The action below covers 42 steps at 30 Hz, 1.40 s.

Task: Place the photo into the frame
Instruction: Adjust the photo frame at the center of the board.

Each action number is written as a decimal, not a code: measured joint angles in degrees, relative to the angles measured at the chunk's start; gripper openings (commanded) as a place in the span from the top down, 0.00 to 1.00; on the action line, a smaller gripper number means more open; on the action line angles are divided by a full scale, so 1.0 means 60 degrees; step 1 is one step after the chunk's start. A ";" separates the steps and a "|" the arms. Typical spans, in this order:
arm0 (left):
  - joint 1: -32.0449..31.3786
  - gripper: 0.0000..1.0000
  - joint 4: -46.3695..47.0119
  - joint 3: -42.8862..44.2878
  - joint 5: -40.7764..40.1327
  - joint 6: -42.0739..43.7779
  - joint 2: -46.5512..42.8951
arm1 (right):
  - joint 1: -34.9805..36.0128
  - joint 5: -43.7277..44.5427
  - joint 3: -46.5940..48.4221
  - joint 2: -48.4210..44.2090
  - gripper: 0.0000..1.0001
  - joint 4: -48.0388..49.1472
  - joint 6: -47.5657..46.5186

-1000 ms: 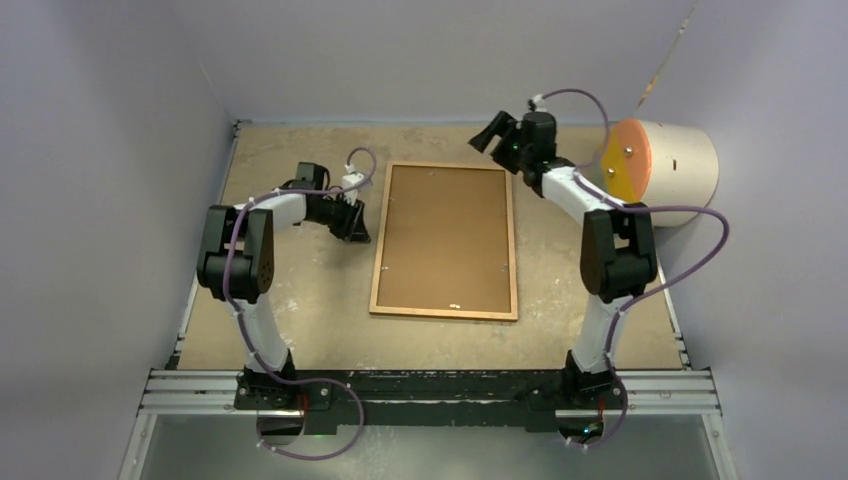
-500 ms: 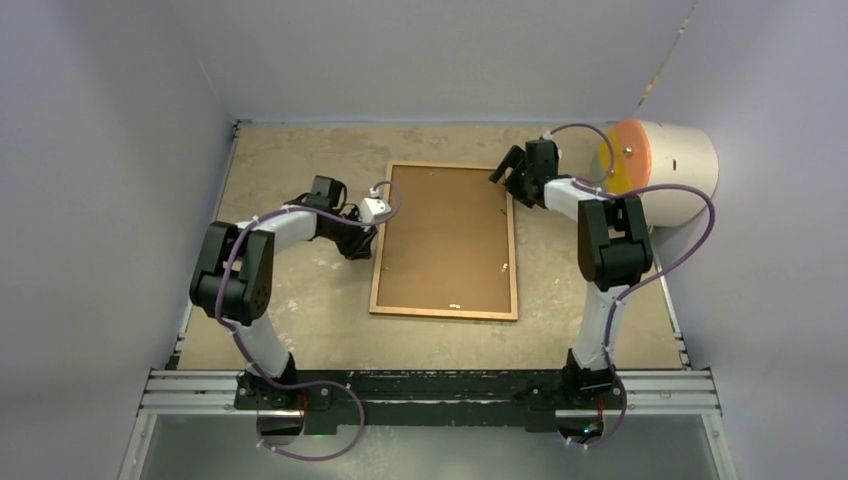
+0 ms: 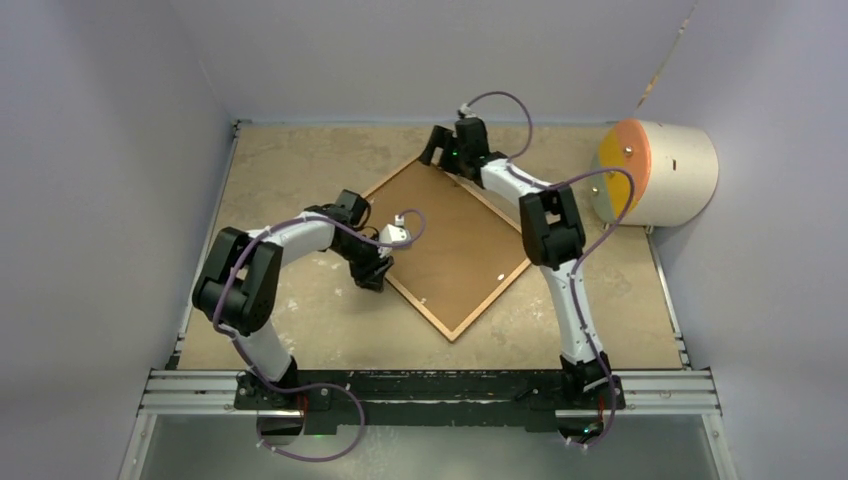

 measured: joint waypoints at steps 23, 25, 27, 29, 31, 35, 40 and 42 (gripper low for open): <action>0.3111 0.48 -0.3599 0.3388 0.0535 0.1708 -0.0648 | -0.0867 -0.0051 -0.4076 -0.6247 0.01 -0.1617 -0.0492; 0.3723 0.55 -0.3195 0.3679 0.0317 0.1242 -0.0029 | -0.0940 0.0138 -0.5701 -0.7450 0.01 -0.1734 -0.0328; 0.4200 0.57 -0.2605 0.3796 -0.0033 0.0750 0.0648 | -0.0936 0.0200 -0.6991 -0.8273 0.01 -0.1989 -0.0200; 0.4484 0.57 -0.2153 0.3745 -0.0317 0.0342 0.1158 | -0.0951 0.0226 -0.8273 -0.9009 0.01 -0.2331 -0.0022; 0.4623 0.57 -0.1698 0.3515 -0.0554 0.0036 0.1475 | -0.1035 0.0215 -0.9249 -0.9595 0.01 -0.2641 0.0153; 0.4615 0.58 -0.1322 0.2962 -0.0601 -0.0160 0.1574 | -0.1279 0.0222 -1.0269 -1.0360 0.01 -0.2962 0.0448; 0.4554 0.58 -0.0947 0.2266 -0.0401 -0.0175 0.1526 | -0.1337 0.0164 -1.0783 -1.0590 0.01 -0.2820 0.0725; 0.4535 0.60 -0.0772 0.2040 -0.0331 -0.0102 0.1395 | -0.1337 0.0102 -1.0896 -1.0393 0.01 -0.2619 0.0801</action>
